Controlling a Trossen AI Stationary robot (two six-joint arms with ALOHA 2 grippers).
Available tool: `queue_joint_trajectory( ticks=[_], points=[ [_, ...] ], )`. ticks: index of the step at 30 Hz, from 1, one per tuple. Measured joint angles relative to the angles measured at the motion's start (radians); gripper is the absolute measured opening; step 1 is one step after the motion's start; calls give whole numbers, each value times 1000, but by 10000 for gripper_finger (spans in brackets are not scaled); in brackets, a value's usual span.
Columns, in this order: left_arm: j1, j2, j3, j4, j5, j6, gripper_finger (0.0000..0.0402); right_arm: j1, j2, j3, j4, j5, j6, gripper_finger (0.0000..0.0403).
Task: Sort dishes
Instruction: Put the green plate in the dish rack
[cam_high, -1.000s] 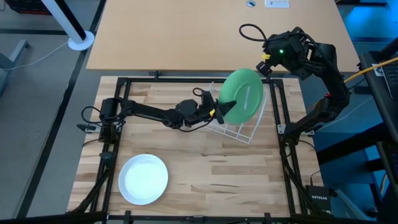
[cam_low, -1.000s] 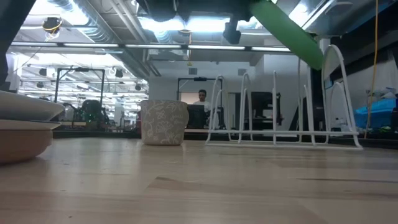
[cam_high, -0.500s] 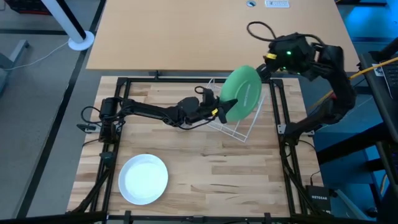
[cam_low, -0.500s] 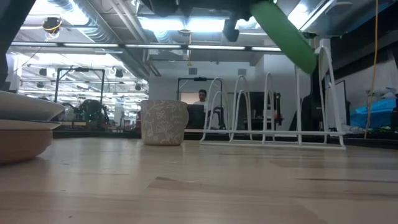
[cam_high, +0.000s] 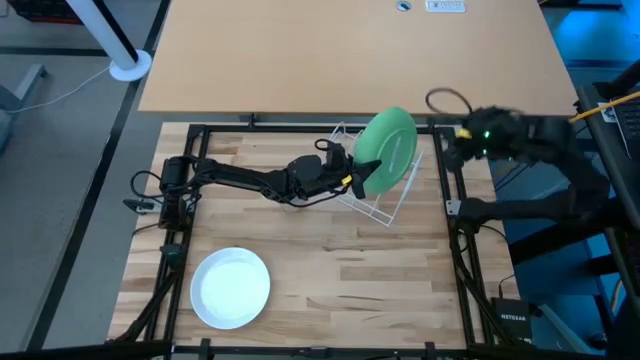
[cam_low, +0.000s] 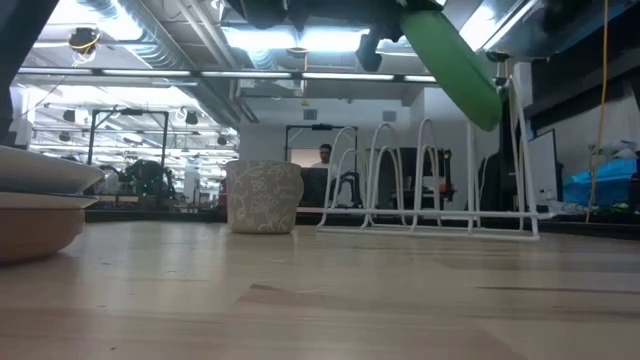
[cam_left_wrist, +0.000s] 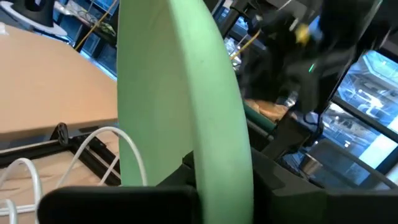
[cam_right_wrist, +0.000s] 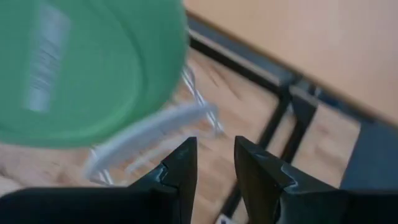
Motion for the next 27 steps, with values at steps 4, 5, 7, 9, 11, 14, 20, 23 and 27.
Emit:
queue_joint_trajectory(
  ticks=[4, 5, 7, 9, 11, 14, 20, 23, 27],
  points=[
    [3, 0, 0, -2, 3, 3, 33, 0, -87, -230, 84, -5, 67, 111],
    [3, 0, 0, -2, 2, 3, 32, 0, -105, -281, 117, -21, 69, 111],
    [4, 0, 0, -2, 2, 3, 33, 0, -127, -363, 190, -49, 70, 111],
    [4, 0, 0, -6, 2, 5, 39, 0, -140, -427, 264, -66, 70, 111],
    [4, 0, 0, -13, 1, 5, 43, 0, -141, -477, 314, -72, 71, 111],
    [4, 0, 0, -33, 2, 4, 41, 0, -132, -530, 369, -70, 71, 111],
    [3, 0, 0, -56, 4, -7, 36, 0, -88, -589, 476, -43, 64, 111],
    [4, 3, 0, -61, -1, -1, 45, 0, -57, -591, 501, -6, 59, 111],
    [14, 16, 0, -61, -8, 1, 45, 0, -18, -591, 550, 7, 54, 111]
  ],
)
